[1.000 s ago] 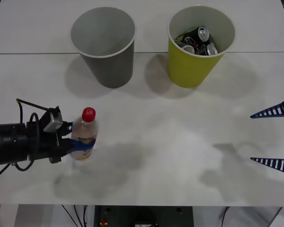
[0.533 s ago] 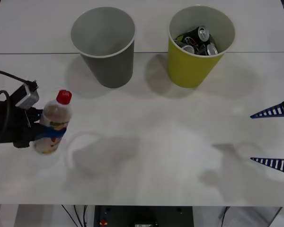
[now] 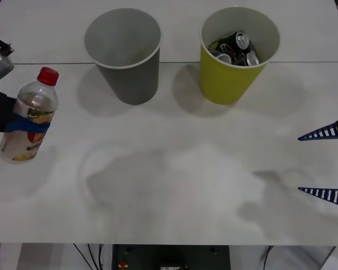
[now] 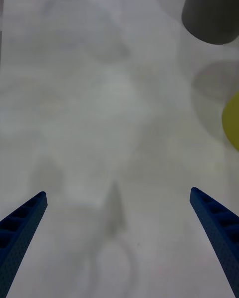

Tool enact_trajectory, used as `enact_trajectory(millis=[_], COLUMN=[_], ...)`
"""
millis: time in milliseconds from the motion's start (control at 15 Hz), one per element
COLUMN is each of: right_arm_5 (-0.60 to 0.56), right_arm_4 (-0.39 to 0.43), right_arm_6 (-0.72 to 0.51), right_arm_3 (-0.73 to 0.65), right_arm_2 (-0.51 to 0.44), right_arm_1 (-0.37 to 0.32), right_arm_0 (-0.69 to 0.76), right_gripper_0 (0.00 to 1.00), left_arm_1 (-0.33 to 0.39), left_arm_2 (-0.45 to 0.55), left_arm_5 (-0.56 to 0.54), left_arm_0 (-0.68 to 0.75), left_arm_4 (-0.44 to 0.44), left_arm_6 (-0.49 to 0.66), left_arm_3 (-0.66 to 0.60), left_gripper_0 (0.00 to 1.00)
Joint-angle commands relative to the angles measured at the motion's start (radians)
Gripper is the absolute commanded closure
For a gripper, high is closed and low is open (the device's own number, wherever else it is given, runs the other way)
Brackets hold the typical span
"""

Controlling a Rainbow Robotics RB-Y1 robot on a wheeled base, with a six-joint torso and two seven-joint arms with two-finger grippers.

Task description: Put the can into the green bin and the plastic bottle into the gray bin

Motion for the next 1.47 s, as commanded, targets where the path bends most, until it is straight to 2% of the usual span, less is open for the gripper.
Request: enact_trajectory(millis=[67, 333, 467, 600, 733, 1067, 1200, 1333, 1467], right_arm_5=[0.0, 0.0, 0.0, 0.0, 0.0, 0.0, 0.0, 0.0, 0.0], right_arm_4=[0.0, 0.0, 0.0, 0.0, 0.0, 0.0, 0.0, 0.0, 0.0], right_arm_6=[0.0, 0.0, 0.0, 0.0, 0.0, 0.0, 0.0, 0.0, 0.0], right_arm_3=[0.0, 0.0, 0.0, 0.0, 0.0, 0.0, 0.0, 0.0, 0.0], right_arm_2=[0.0, 0.0, 0.0, 0.0, 0.0, 0.0, 0.0, 0.0, 0.0], right_arm_1=[0.0, 0.0, 0.0, 0.0, 0.0, 0.0, 0.0, 0.0, 0.0], right_arm_0=[0.0, 0.0, 0.0, 0.0, 0.0, 0.0, 0.0, 0.0, 0.0], right_gripper_0=[0.0, 0.0, 0.0, 0.0, 0.0, 0.0, 0.0, 0.0, 0.0], left_arm_1=[0.026, 0.022, -0.006, -0.083, -0.161, -0.345, -0.4, -0.445, -0.5], left_arm_2=[-0.087, -0.286, -0.372, -0.411, -0.412, -0.42, -0.516, -0.63, -0.648], left_arm_5=[-0.041, -0.133, -0.17, -0.245, -0.289, -0.289, -0.286, -0.249, -0.2], left_arm_0=[-0.154, -0.468, -0.623, -0.769, -0.855, -1.016, -1.13, -1.248, -1.289], left_arm_4=[0.012, -0.005, -0.009, -0.025, -0.097, -0.298, -0.367, -0.373, -0.397], left_arm_6=[0.021, 0.026, 0.027, 0.027, 0.029, 0.058, 0.073, 0.089, 0.092], left_arm_3=[0.077, 0.213, 0.296, 0.431, 0.514, 0.675, 0.766, 0.879, 0.971], left_gripper_0=[1.0, 1.0, 1.0, 1.0, 1.0, 1.0, 1.0, 1.0, 1.0])
